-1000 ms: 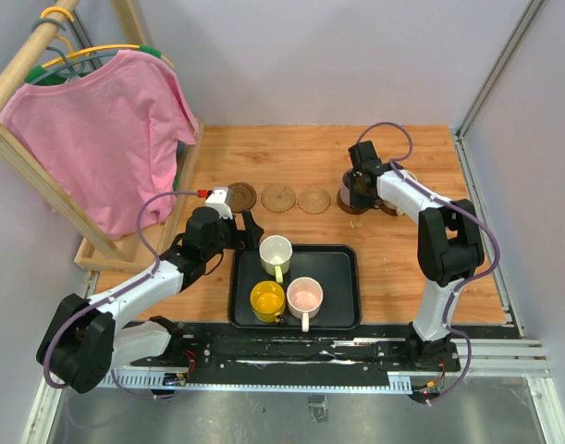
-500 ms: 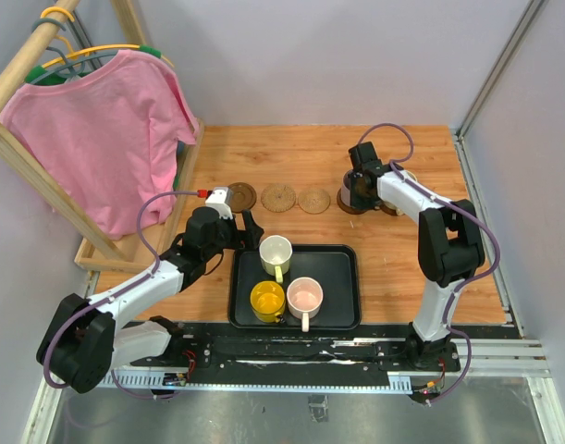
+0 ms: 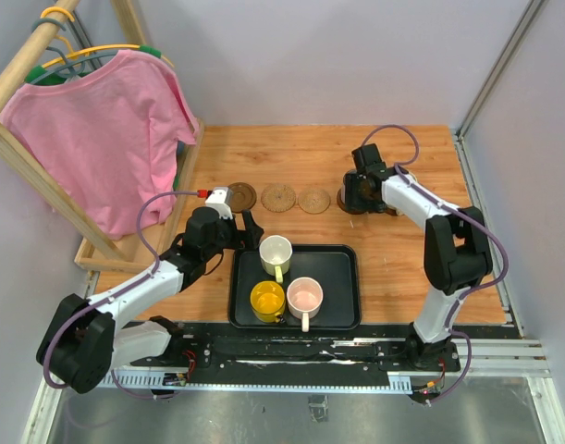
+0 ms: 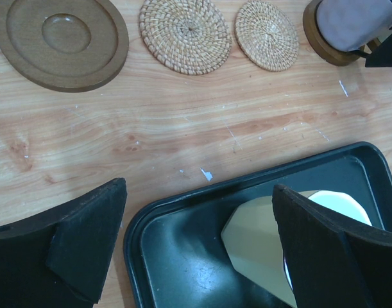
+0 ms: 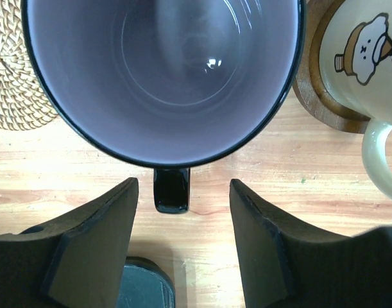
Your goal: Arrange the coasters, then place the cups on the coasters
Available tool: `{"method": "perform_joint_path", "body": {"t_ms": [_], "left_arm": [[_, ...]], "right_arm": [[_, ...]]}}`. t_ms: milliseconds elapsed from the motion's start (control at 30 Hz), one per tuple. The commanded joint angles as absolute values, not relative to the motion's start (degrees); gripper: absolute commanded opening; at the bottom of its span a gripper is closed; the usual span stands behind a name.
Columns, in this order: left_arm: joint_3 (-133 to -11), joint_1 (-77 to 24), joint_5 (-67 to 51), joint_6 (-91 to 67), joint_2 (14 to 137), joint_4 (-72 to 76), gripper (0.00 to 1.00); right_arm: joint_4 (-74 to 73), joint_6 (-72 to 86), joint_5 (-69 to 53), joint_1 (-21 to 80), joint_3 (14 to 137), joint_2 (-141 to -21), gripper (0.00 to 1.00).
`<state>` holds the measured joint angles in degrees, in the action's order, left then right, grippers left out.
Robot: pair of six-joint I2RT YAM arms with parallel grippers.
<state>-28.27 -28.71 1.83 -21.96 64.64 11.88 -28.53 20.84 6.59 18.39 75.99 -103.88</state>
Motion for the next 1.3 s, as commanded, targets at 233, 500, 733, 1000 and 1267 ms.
{"method": "perform_joint_path", "body": {"t_ms": [233, 500, 733, 1000, 1267], "left_arm": [[-27.43, -29.09, 2.02, -21.4, 59.3, 12.54, 1.0], [-27.19, -29.09, 1.5, -22.56, 58.68, 11.95, 1.0], [-26.99, -29.09, 1.99, -24.7, 59.31, 11.37, 1.0], [-27.36, -29.09, 3.19, -26.04, 59.42, 9.28, 1.0], [-26.08, -29.09, 2.67, -27.42, 58.55, 8.75, 1.0]], "right_arm": [[-30.84, 21.61, 6.46, 21.33, 69.86, -90.34, 0.68], [-33.18, 21.72, 7.88, 34.35, 60.44, -74.78, 0.99], [-33.3, 27.49, 7.34, 46.17, 51.99, -63.32, 0.98], [-31.25, 30.78, 8.0, 58.01, 44.3, -56.71, 0.99], [-28.57, 32.89, 11.28, 67.29, 43.85, -58.76, 0.98]]}}
